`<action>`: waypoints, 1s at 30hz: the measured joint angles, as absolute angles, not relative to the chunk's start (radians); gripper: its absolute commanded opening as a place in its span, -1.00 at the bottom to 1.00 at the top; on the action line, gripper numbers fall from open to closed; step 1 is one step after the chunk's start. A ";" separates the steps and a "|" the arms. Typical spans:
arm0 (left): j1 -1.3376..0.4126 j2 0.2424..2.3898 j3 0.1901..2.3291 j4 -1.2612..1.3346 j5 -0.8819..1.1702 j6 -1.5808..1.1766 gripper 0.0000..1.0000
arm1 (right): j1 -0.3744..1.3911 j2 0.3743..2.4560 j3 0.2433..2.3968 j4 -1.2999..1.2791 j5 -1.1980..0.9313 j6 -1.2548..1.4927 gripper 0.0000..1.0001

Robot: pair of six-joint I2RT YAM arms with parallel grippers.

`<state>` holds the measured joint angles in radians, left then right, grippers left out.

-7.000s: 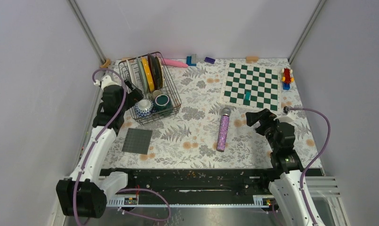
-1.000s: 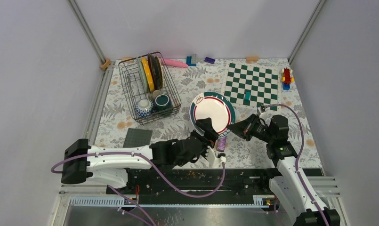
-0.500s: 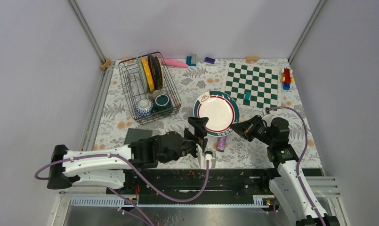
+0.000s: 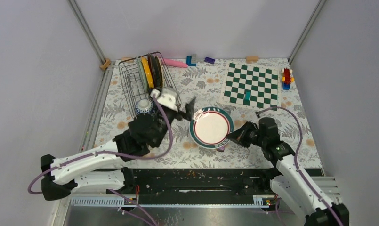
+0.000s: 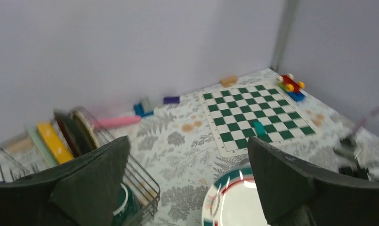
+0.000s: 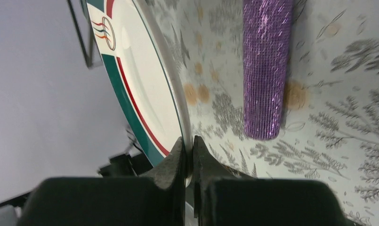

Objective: Unload the mixed dishes from the dish rack
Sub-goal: Pick up the plate from the dish rack, then place the plate at the center of the board.

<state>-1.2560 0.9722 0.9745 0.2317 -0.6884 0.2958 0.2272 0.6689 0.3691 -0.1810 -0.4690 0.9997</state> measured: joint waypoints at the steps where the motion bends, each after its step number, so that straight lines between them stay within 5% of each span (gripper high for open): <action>1: -1.199 0.976 0.982 0.200 -0.709 0.196 0.98 | 0.279 0.695 0.382 -0.193 -0.446 0.987 -1.00; 6: -0.865 0.937 0.946 -0.017 -0.694 -0.232 0.98 | 0.452 0.842 0.439 -0.200 -0.400 0.928 -1.00; 13: -0.667 0.815 0.773 -0.184 -0.638 -0.537 0.98 | 0.605 1.053 0.518 -0.180 -0.299 0.863 -0.97; 24: -0.537 0.829 0.726 -0.258 -0.543 -0.638 0.98 | 0.657 1.304 0.559 -0.006 -0.289 0.858 -0.77; 30: -0.510 0.834 0.709 -0.262 -0.505 -0.643 0.98 | 0.669 1.378 0.583 0.067 -0.302 0.873 -0.39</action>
